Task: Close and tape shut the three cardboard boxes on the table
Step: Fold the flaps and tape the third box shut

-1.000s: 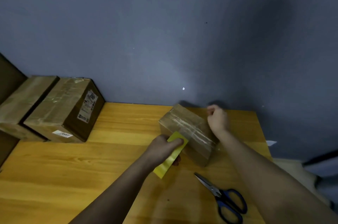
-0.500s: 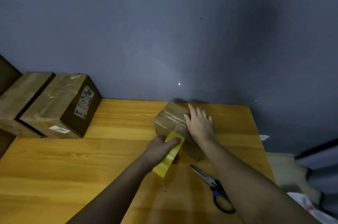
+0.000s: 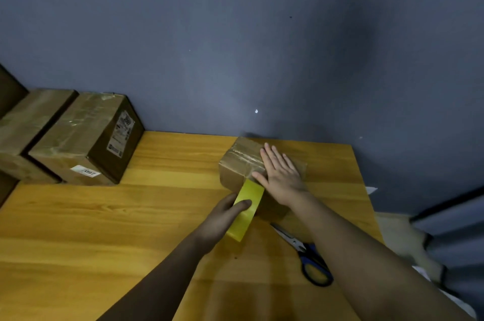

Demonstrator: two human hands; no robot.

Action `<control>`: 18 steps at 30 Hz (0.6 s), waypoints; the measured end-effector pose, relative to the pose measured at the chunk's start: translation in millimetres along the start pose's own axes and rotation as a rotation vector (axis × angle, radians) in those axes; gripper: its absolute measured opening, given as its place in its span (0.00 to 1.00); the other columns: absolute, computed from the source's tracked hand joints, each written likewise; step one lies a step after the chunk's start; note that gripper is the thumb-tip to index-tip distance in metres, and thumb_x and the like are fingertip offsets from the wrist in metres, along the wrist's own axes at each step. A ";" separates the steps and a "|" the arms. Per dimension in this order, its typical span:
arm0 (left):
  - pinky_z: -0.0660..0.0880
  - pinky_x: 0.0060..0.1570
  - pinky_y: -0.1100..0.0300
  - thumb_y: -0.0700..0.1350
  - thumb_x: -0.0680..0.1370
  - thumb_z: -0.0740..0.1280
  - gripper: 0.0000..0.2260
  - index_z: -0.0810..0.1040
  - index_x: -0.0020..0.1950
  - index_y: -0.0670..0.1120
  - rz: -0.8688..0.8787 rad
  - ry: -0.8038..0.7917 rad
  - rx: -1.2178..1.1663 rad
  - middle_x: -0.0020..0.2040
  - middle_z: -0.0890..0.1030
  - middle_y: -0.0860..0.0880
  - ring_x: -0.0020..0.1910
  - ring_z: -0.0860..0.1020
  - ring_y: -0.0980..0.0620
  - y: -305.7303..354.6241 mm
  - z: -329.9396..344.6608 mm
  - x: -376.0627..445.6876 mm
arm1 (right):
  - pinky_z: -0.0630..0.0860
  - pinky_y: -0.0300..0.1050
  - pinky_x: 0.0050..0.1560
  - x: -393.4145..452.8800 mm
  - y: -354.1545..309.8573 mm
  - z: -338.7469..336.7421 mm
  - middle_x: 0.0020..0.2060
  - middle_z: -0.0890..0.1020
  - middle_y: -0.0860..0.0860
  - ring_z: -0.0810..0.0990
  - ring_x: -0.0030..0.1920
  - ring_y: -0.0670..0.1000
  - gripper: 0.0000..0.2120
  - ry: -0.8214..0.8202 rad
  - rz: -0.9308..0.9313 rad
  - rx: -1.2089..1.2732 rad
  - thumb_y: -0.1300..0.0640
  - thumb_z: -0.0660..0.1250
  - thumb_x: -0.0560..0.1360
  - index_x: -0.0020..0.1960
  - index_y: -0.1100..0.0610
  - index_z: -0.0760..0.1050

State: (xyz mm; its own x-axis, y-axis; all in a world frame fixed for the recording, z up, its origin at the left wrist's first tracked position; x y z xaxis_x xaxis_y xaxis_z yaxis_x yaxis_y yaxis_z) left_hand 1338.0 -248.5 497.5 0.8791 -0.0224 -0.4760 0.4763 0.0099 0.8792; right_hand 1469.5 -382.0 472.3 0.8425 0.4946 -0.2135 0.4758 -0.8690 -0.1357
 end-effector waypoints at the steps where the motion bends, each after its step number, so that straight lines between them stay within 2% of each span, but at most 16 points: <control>1: 0.76 0.45 0.57 0.50 0.79 0.64 0.11 0.76 0.60 0.51 0.018 -0.013 0.009 0.49 0.83 0.50 0.46 0.82 0.52 -3.9 -0.4 -1.2 | 0.36 0.45 0.76 -0.8 -0.3 0.4 0.76 0.34 0.46 0.34 0.76 0.45 0.34 -0.018 0.002 -0.003 0.36 0.42 0.80 0.78 0.53 0.36; 4: 0.78 0.44 0.48 0.51 0.78 0.66 0.13 0.75 0.58 0.46 0.065 0.012 0.017 0.40 0.83 0.42 0.38 0.82 0.45 -7.9 0.3 -0.4 | 0.35 0.46 0.76 -1.8 -0.7 -1.7 0.76 0.33 0.46 0.33 0.76 0.45 0.36 -0.057 -0.001 -0.013 0.34 0.42 0.79 0.78 0.53 0.35; 7: 0.78 0.44 0.44 0.55 0.78 0.65 0.13 0.77 0.49 0.46 0.084 0.092 0.132 0.37 0.83 0.41 0.35 0.82 0.43 -4.6 1.3 6.0 | 0.35 0.46 0.76 -1.2 -0.8 -1.6 0.76 0.33 0.46 0.33 0.76 0.45 0.37 -0.064 0.003 -0.012 0.34 0.42 0.79 0.78 0.53 0.35; 10: 0.78 0.45 0.48 0.67 0.72 0.62 0.25 0.77 0.46 0.44 -0.009 0.106 0.379 0.40 0.83 0.45 0.38 0.81 0.45 -13.1 -1.2 10.9 | 0.35 0.46 0.76 -0.7 -1.7 -1.7 0.76 0.32 0.46 0.32 0.75 0.45 0.36 -0.063 0.011 -0.015 0.34 0.41 0.79 0.78 0.53 0.34; 12: 0.75 0.43 0.52 0.69 0.71 0.62 0.30 0.77 0.47 0.40 -0.118 0.104 0.410 0.41 0.82 0.44 0.38 0.80 0.45 -23.9 -4.5 10.2 | 0.35 0.47 0.76 -1.5 -1.8 -1.4 0.76 0.32 0.47 0.32 0.75 0.45 0.36 -0.059 0.009 -0.016 0.34 0.40 0.79 0.78 0.53 0.33; 14: 0.75 0.41 0.52 0.65 0.74 0.63 0.29 0.80 0.49 0.38 -0.185 0.112 0.346 0.42 0.82 0.42 0.40 0.80 0.43 -31.1 -4.9 10.1 | 0.35 0.48 0.76 -2.7 -1.6 0.0 0.75 0.32 0.47 0.32 0.75 0.47 0.39 -0.043 -0.004 -0.034 0.32 0.42 0.78 0.77 0.52 0.32; 18: 0.69 0.40 0.57 0.60 0.76 0.63 0.22 0.80 0.49 0.40 -0.228 0.138 0.329 0.42 0.79 0.45 0.40 0.77 0.47 -32.7 0.2 19.1 | 0.35 0.48 0.74 -3.3 -0.3 1.8 0.75 0.32 0.49 0.33 0.76 0.49 0.42 0.000 -0.040 -0.066 0.27 0.45 0.74 0.77 0.47 0.32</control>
State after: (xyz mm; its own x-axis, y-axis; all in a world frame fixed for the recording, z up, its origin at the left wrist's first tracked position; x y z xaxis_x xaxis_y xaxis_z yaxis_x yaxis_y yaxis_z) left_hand 1339.2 -249.4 459.6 0.7565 0.1469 -0.6372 0.6479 -0.3002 0.7000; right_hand 1466.1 -383.3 471.3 0.8224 0.5292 -0.2088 0.5248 -0.8474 -0.0805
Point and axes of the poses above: each hand's wrist, its own x-axis towards the middle knuckle, its own z-axis out of the palm, y = z × x, the point moved 2 cm from there along x, towards the middle knuckle
